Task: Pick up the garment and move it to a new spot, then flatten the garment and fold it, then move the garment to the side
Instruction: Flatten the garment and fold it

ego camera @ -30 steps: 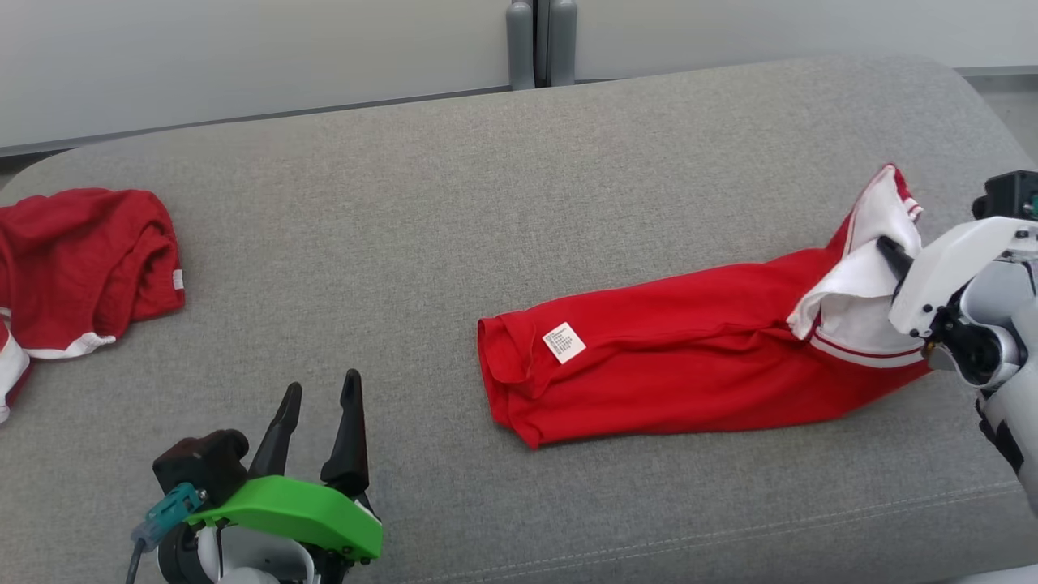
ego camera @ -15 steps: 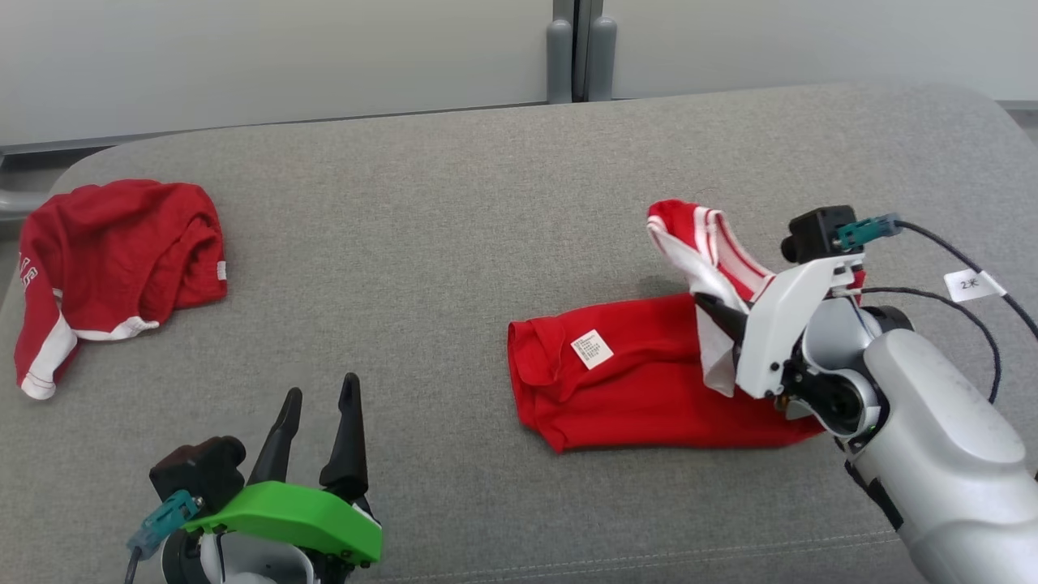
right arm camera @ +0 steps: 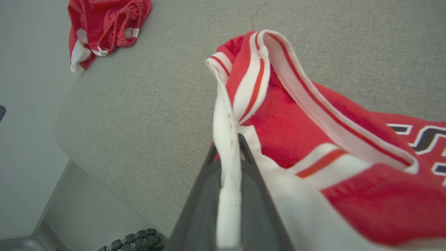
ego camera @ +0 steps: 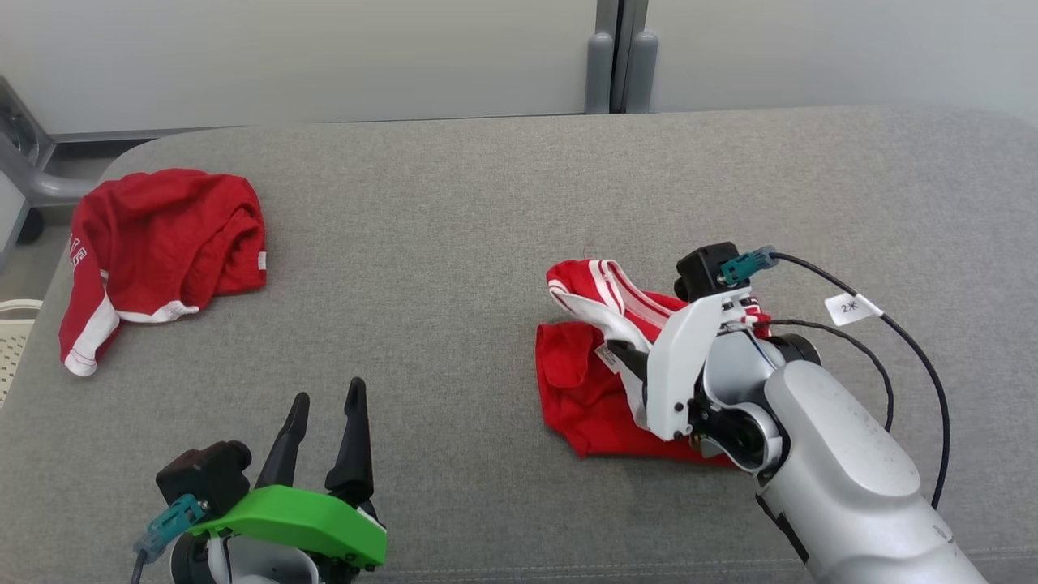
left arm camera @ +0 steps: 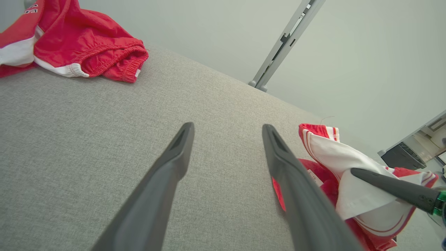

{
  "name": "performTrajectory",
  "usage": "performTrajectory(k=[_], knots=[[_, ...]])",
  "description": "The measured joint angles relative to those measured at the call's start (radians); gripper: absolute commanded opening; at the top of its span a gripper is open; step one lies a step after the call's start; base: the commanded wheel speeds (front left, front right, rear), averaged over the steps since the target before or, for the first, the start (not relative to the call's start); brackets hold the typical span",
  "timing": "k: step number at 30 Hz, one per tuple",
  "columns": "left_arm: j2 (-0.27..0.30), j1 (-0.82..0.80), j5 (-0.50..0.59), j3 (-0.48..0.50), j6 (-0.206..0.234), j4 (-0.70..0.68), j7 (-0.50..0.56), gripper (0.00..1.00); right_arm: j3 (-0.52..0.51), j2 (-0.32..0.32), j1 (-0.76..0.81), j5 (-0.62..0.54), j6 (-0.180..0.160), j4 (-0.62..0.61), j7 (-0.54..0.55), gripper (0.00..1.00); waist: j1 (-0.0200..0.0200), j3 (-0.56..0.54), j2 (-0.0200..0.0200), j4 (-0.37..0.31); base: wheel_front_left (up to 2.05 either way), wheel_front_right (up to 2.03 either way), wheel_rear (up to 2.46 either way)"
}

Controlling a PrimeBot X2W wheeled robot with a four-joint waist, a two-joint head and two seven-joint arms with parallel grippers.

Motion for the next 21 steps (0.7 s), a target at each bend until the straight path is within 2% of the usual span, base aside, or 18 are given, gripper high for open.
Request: performTrajectory(k=[8,17,18,19,20,21], knots=[[-0.008,0.0,-0.001,0.0,-0.005,0.013,-0.006,1.0,-0.016,0.046,0.003,-0.109,0.0,0.077,0.01,0.0,0.0,0.0,0.0,0.013,0.0,0.0,0.0],[-0.017,-0.008,-0.002,-0.001,-0.014,0.025,-0.009,1.0,-0.012,0.065,-0.039,-0.131,0.0,0.18,-0.029,0.0,0.0,0.012,0.0,0.024,0.0,0.0,0.0],[-0.019,-0.011,-0.002,-0.002,-0.015,0.026,-0.009,1.0,-0.005,0.065,-0.044,-0.124,0.0,0.189,-0.037,0.17,0.0,0.013,0.0,0.026,0.0,0.0,0.0],[-0.02,-0.014,-0.002,-0.002,-0.018,0.027,-0.009,1.0,-0.002,0.065,-0.049,-0.114,0.0,0.201,-0.043,0.42,0.0,0.013,0.0,0.028,0.0,0.0,0.0],[-0.02,-0.016,-0.002,-0.002,-0.019,0.03,-0.009,1.0,0.003,0.066,-0.056,-0.102,0.0,0.212,-0.048,0.78,0.0,0.013,0.0,0.03,0.0,0.0,0.0],[-0.02,-0.016,-0.002,-0.003,-0.021,0.032,-0.009,1.0,0.011,0.066,-0.062,-0.09,0.0,0.22,-0.054,0.78,0.0,0.013,0.0,0.032,0.0,0.0,0.0]])
